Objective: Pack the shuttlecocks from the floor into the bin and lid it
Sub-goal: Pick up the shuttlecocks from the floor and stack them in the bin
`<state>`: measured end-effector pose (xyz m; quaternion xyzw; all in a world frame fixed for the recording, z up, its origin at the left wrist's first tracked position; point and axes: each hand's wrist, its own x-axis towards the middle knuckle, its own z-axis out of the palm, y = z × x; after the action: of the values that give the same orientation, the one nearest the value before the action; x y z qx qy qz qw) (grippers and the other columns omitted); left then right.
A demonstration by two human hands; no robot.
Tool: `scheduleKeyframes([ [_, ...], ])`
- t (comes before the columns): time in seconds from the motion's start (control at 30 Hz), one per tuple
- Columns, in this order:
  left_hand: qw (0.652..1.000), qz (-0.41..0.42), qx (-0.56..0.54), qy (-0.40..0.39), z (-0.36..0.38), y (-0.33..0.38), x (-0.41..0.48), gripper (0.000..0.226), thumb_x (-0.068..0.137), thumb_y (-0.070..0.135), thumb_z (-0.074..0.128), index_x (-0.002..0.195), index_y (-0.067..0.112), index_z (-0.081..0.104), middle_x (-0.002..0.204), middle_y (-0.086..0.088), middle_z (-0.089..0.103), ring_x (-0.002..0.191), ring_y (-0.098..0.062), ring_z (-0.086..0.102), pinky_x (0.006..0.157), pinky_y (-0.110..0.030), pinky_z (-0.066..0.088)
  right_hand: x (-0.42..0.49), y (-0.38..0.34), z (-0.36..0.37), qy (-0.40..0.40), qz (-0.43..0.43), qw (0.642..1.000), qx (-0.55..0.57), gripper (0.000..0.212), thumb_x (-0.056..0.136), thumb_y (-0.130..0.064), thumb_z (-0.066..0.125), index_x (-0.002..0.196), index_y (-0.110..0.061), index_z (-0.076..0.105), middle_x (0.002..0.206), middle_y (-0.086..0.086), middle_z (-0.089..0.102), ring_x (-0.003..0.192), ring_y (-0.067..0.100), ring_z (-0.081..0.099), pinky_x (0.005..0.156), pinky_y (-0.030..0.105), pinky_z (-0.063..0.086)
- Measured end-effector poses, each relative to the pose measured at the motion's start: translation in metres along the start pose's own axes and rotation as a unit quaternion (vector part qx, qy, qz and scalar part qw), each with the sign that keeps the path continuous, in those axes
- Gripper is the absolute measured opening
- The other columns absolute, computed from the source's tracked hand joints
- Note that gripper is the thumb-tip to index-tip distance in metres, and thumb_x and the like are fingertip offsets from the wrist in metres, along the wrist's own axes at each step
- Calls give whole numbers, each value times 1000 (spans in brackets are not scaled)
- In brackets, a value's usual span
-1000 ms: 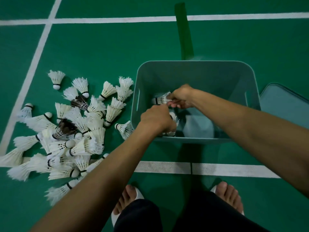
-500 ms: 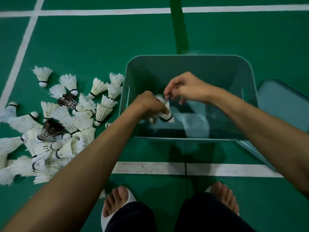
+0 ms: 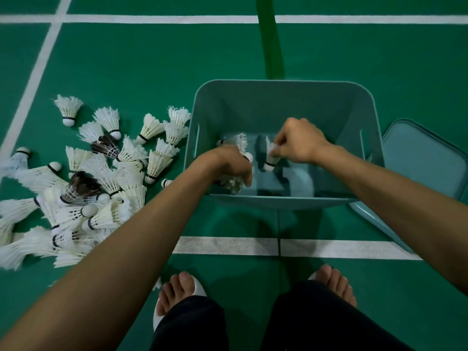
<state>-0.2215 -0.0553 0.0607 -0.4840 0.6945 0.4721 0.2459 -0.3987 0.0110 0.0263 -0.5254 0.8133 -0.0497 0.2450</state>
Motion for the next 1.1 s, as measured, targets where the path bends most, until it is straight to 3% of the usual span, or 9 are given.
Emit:
scheduleKeyframes([
  [0.1, 999, -6, 51, 6, -2, -1, 4, 25, 86, 5, 75, 102, 0, 57, 75, -11, 63, 59, -23, 60, 52, -27, 48, 11, 0, 4, 46, 126, 969, 206, 12, 76, -28, 87, 80, -18, 83, 76, -2, 75, 65, 14, 65, 57, 26, 46],
  [0.2, 998, -19, 66, 17, -1, -2, 12, 33, 83, 3, 76, 110, 0, 57, 79, -11, 64, 62, -24, 63, 57, -29, 53, 21, -13, 20, 38, 257, 888, 379, 17, 79, -19, 85, 69, -12, 74, 62, 2, 67, 42, 11, 48, 42, 22, 38],
  [0.27, 996, -29, 78, 18, 0, 0, 17, 47, 82, 4, 75, 123, 0, 52, 87, -12, 64, 69, -25, 65, 61, -32, 56, 28, -23, 31, 18, 293, 864, 408, 19, 83, -13, 81, 68, -8, 70, 58, 5, 61, 41, 14, 46, 39, 23, 36],
  [0.4, 995, -33, 98, 14, -7, -1, 32, 98, 79, 10, 79, 158, 11, 21, 143, -16, 52, 106, -36, 63, 90, -47, 59, 43, -39, 43, -37, 277, 846, 454, 29, 88, -5, 75, 65, -8, 58, 54, 6, 54, 39, 14, 43, 37, 21, 32],
  [0.53, 993, -25, 109, 29, -14, -3, 42, 102, 77, 11, 81, 160, 19, 21, 152, -13, 46, 117, -37, 60, 94, -49, 57, 60, -39, 48, -54, 245, 880, 403, 26, 85, -7, 76, 64, -10, 61, 55, 6, 55, 32, 12, 41, 34, 18, 29],
  [0.67, 991, -13, 120, 60, -13, -1, 48, 87, 78, 12, 80, 153, 15, 35, 143, -11, 54, 114, -33, 61, 88, -40, 56, 68, -30, 44, -57, 209, 896, 388, 11, 86, -13, 80, 92, -5, 76, 61, 4, 59, 28, 6, 40, 33, 17, 30],
  [0.83, 987, 10, 127, 95, -12, 2, 45, 62, 77, 14, 80, 131, 14, 51, 119, -8, 61, 95, -28, 58, 80, -35, 52, 64, -23, 45, -93, 175, 896, 398, 10, 95, -16, 72, 86, -11, 70, 66, 5, 59, 43, 12, 45, 35, 18, 37],
  [1.0, 991, 37, 90, 97, -4, 4, 37, 58, 85, 13, 73, 137, 17, 46, 110, -5, 55, 94, -24, 53, 78, -29, 46, 60, -33, 48, -112, 181, 837, 505, 21, 96, -17, 70, 80, -8, 61, 72, 9, 64, 67, 21, 62, 51, 27, 54],
  [1.1, 990, 35, 57, 128, -4, 1, 35, 48, 87, 20, 71, 130, 13, 50, 110, -6, 55, 94, -24, 54, 75, -28, 43, 60, -32, 38, -86, 202, 837, 501, 20, 89, -17, 74, 96, -4, 62, 84, 14, 69, 72, 24, 66, 63, 35, 60],
])
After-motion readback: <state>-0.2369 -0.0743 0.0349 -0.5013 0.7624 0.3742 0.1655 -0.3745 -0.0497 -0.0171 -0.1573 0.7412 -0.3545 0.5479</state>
